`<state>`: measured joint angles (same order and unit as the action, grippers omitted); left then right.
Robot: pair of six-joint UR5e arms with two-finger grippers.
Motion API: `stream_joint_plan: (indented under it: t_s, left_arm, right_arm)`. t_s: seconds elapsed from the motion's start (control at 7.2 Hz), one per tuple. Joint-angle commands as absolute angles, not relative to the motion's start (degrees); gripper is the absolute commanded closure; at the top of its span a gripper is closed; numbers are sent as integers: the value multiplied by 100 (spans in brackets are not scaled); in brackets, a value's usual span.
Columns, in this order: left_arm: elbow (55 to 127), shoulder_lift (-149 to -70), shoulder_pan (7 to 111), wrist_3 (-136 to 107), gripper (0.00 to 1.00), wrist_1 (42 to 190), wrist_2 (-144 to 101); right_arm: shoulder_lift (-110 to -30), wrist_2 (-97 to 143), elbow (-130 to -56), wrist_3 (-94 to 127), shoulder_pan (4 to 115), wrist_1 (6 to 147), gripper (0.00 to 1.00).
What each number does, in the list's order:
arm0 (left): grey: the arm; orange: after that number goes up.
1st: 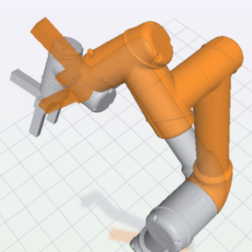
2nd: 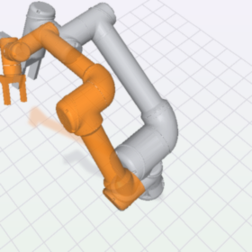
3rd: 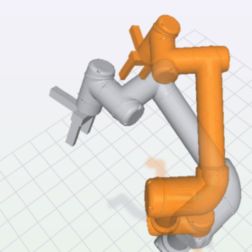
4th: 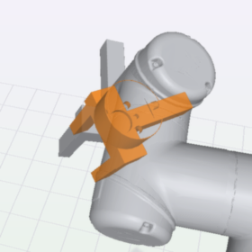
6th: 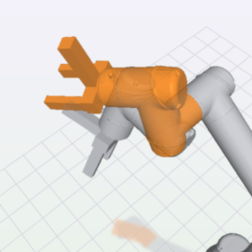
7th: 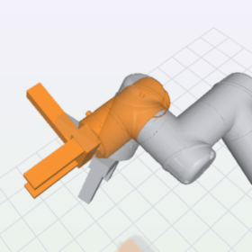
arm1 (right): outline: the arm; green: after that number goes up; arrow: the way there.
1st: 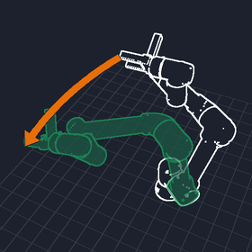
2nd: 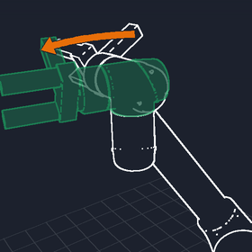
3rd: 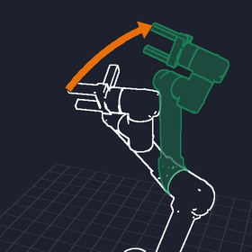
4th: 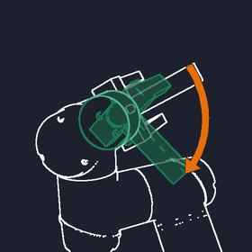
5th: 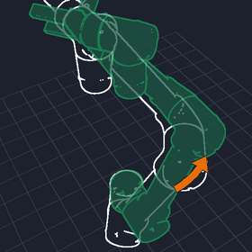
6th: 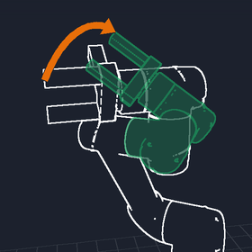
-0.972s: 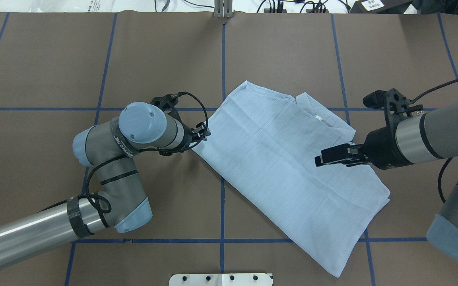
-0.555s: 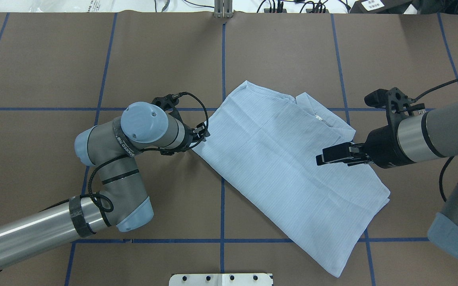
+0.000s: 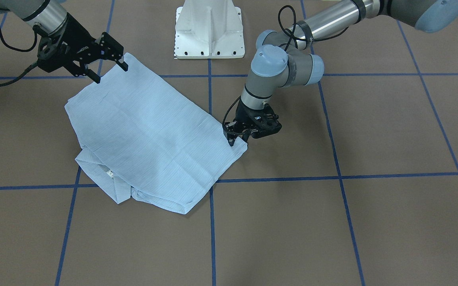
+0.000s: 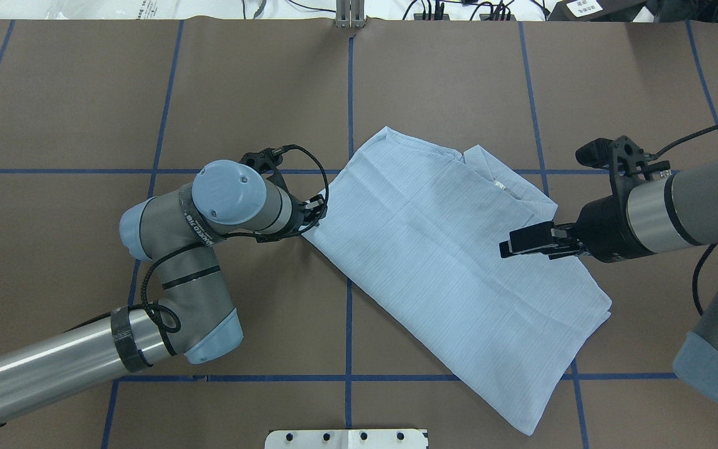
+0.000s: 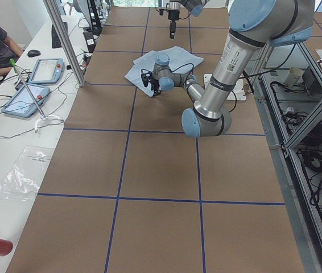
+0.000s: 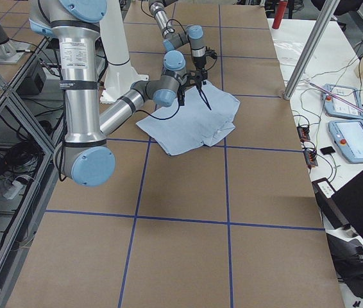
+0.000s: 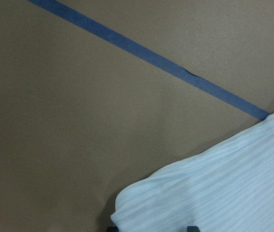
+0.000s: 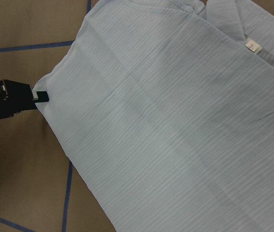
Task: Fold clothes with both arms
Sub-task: 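Move the left gripper to the shirt's far corner while the right gripper holds still, then pull the shirt corner away from the robot with the left gripper to straighten it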
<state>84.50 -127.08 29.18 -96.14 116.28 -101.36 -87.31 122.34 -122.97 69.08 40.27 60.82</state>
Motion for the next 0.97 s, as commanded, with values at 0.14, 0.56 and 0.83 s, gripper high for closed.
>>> stream_joint_plan:
  t_s: [0.14, 0.56, 0.83]
  left_arm:
    - [8586, -12700, 2927, -9598, 100, 11619, -10178]
    - [8535, -12700, 3513, -9214, 100, 11610, -10169]
    - [8090, -12944, 4050, -8512, 100, 11637, -10125]
  right_arm:
    - [-8745, 12234, -12287, 6908, 4060, 6091, 0]
    - [-8763, 12226, -12296, 6908, 4087, 6091, 0]
    - [-8806, 12156, -12296, 6917, 4104, 6091, 0]
